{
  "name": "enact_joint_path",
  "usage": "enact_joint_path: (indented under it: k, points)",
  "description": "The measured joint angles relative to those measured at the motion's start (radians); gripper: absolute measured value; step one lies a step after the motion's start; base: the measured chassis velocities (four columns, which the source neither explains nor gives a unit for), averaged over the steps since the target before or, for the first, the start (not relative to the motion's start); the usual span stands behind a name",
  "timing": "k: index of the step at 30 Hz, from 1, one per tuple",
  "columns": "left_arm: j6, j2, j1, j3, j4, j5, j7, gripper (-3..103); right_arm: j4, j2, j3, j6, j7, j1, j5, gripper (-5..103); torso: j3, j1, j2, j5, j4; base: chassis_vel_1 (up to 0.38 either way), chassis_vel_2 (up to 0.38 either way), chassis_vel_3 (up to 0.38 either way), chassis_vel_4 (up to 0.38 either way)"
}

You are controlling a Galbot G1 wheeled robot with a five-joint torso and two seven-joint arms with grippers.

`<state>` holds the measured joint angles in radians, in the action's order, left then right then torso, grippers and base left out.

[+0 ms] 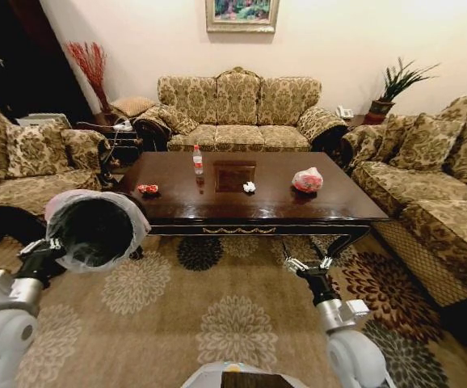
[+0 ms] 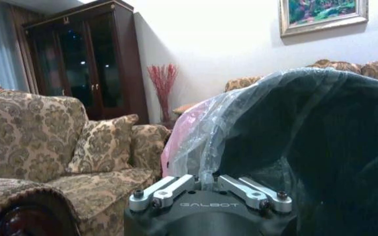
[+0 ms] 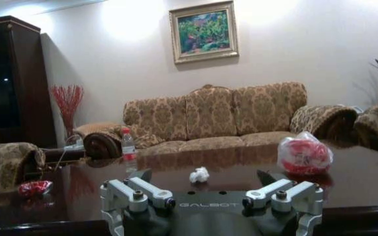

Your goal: Move to the front of the table and place the trash on the table into the trash bin.

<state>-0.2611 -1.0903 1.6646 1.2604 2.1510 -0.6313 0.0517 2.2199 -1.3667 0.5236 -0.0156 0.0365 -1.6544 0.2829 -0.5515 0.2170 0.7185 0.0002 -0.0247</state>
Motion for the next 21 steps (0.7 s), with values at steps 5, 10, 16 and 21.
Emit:
enact_joint_path:
  k: [5, 10, 16, 21]
  points:
    - [0.005, -0.004, -0.008, -0.027, -0.002, 0.007, -0.005, 0, 0.009, -0.010, 0.002, -0.001, 0.000, -0.011, -0.003, 100, 0.000, 0.000, 0.000, -0.0001, 0.0000, 0.133, 0.137, -0.126, -0.125]
    - [0.016, 0.001, -0.015, -0.040, -0.014, 0.008, -0.006, 0, 0.011, -0.017, 0.001, -0.001, 0.000, -0.018, -0.008, 100, 0.000, 0.000, 0.000, -0.0005, 0.0001, 0.222, 0.216, -0.213, -0.239]
    - [0.021, 0.009, -0.021, -0.044, -0.022, 0.008, -0.006, 0, 0.010, -0.016, 0.000, -0.002, 0.001, -0.018, -0.012, 100, 0.000, 0.000, 0.000, 0.0002, -0.0001, 0.295, 0.291, -0.280, -0.291]
    - [0.024, 0.012, -0.022, -0.044, -0.024, 0.007, -0.008, 0, 0.010, -0.004, 0.000, 0.002, 0.002, -0.009, -0.010, 100, 0.000, 0.000, 0.000, -0.0008, -0.0001, 0.326, 0.336, -0.334, -0.327]
